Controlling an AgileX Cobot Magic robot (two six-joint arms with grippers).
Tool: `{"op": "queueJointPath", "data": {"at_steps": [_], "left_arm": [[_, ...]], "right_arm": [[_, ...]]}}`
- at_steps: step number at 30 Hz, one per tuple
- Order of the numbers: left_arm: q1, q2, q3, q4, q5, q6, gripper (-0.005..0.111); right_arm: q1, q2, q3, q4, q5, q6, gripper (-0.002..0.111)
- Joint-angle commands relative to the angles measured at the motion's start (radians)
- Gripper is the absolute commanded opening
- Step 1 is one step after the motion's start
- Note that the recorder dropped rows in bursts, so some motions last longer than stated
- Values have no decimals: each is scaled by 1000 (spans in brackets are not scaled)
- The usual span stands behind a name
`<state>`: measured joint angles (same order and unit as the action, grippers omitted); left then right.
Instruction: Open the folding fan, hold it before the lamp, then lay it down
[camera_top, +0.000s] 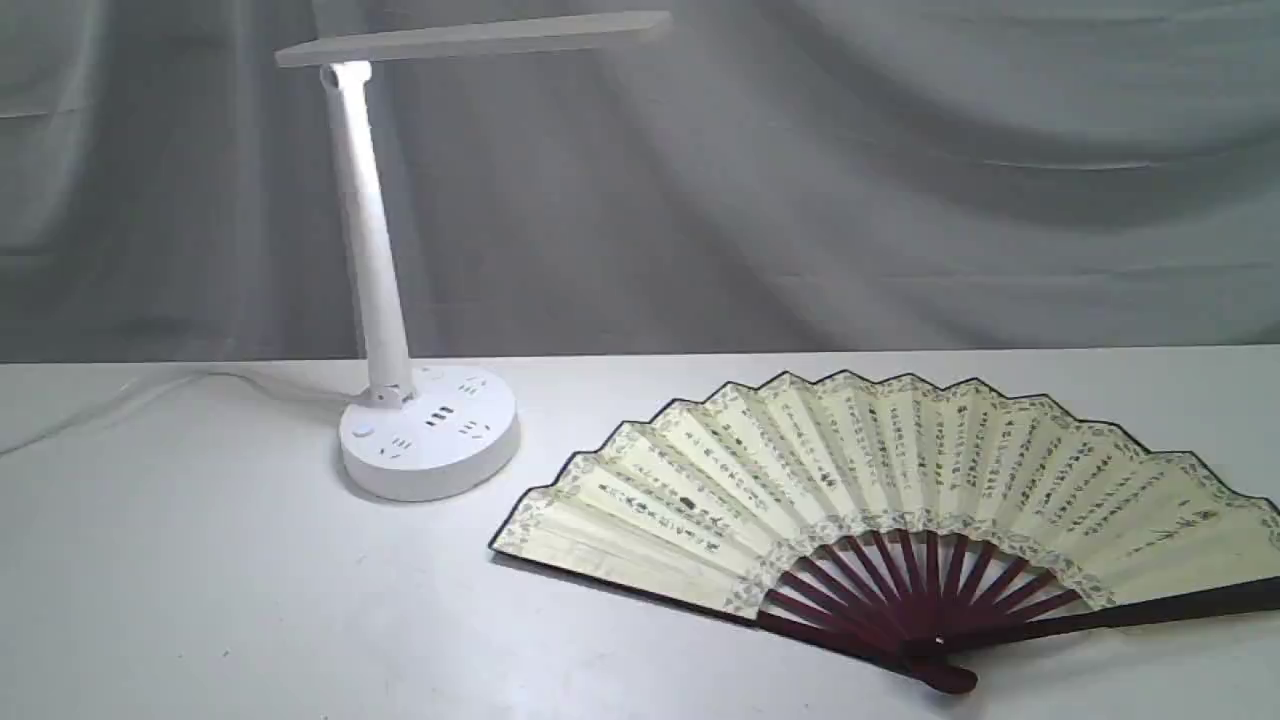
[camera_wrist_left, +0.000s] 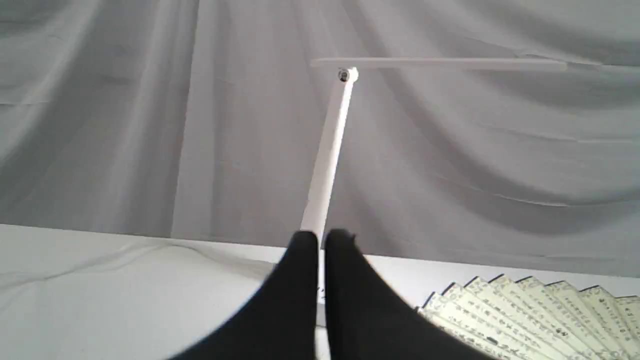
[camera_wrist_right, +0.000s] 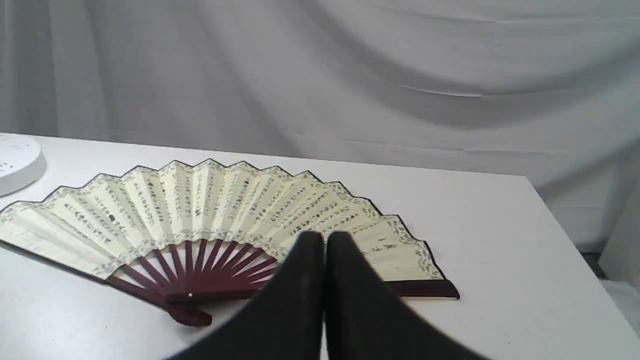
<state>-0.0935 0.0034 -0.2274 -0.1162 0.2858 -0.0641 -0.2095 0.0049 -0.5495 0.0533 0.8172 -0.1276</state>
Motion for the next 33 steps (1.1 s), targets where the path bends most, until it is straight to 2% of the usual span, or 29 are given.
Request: {"op": "queueJointPath", "data": {"at_steps": [1, 8, 15, 21, 27, 33], "left_arm": [[2, -3, 56, 41, -45, -6, 2], [2, -3, 157, 69, -187, -4, 2], [2, -3, 227, 154, -292, -4, 2], [2, -3, 227, 154, -228, -4, 2], [2, -3, 227, 164, -158, -2, 2], [2, -3, 227, 164, -154, -2, 2]], "right_arm": [[2, -5, 116, 11, -138, 5, 0], [2, -5, 259, 89, -384, 6, 0], [2, -5, 410, 96, -532, 1, 0], [2, -5, 549, 103, -578, 1, 0], [2, -5, 549, 74, -588, -20, 0], [2, -5, 549, 62, -590, -29, 0]]}}
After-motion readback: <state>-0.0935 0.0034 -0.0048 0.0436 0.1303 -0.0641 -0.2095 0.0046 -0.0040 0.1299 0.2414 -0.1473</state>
